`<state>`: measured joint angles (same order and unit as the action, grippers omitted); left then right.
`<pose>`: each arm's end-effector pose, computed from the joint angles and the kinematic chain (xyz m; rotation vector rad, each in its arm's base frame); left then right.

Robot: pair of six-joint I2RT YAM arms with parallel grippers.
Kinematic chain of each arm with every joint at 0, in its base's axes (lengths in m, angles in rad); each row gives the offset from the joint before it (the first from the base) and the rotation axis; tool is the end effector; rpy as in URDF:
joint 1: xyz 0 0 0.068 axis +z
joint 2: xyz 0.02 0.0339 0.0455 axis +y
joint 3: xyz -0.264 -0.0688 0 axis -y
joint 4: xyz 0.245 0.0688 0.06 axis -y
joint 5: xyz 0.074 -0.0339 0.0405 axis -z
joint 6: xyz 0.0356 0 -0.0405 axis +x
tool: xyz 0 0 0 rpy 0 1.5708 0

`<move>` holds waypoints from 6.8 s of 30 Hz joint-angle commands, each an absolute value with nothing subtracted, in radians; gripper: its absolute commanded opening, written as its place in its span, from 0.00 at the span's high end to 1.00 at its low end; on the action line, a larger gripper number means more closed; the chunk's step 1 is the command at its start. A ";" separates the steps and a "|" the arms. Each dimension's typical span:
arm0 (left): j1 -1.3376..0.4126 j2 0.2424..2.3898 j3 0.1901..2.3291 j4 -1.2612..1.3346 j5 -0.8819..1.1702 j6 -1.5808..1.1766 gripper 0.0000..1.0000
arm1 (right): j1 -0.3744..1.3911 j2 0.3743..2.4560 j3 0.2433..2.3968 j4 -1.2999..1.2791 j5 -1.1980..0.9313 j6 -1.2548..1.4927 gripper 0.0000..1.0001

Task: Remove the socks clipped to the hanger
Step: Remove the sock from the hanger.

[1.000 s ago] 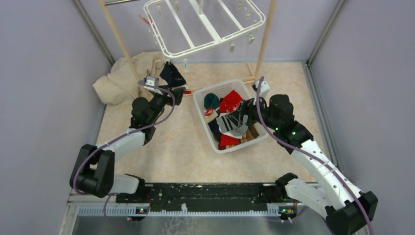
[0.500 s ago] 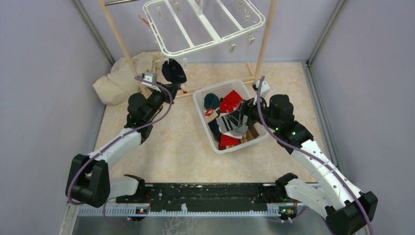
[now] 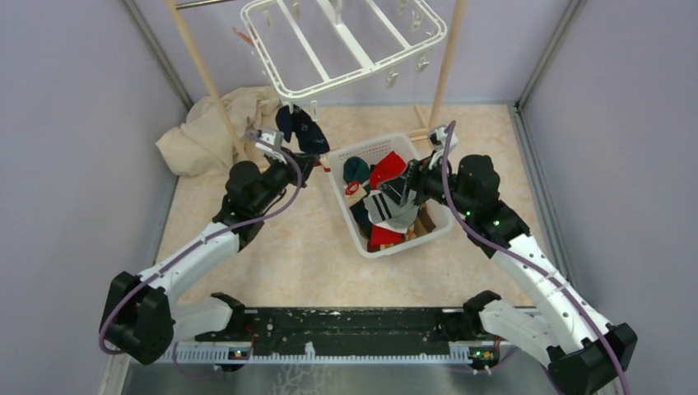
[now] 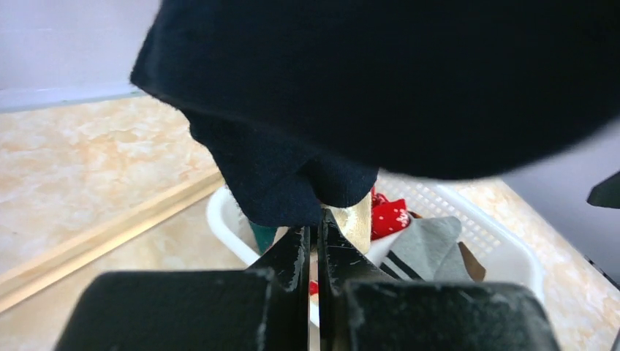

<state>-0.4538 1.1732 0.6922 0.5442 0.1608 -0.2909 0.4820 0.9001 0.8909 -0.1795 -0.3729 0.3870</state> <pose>0.2417 -0.1242 0.3036 0.2580 1.5296 -0.7150 0.1771 0.1073 0.3580 -0.3711 1.8094 0.9477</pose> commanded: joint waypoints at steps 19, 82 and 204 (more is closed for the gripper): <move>-0.783 1.323 0.961 0.313 -0.465 -0.042 0.99 | 0.480 0.890 1.100 -0.233 -0.217 0.398 0.36; -0.985 1.628 1.235 0.493 -0.775 0.502 0.93 | 0.480 1.134 1.533 -0.260 -0.195 0.289 0.30; -0.992 1.612 1.169 0.525 -0.811 0.568 0.94 | 0.785 1.351 1.496 0.118 0.134 0.120 0.40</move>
<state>-0.9821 1.6234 1.1740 0.5163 -0.8261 0.5587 0.7654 1.3743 1.5101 0.0051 0.1947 0.1345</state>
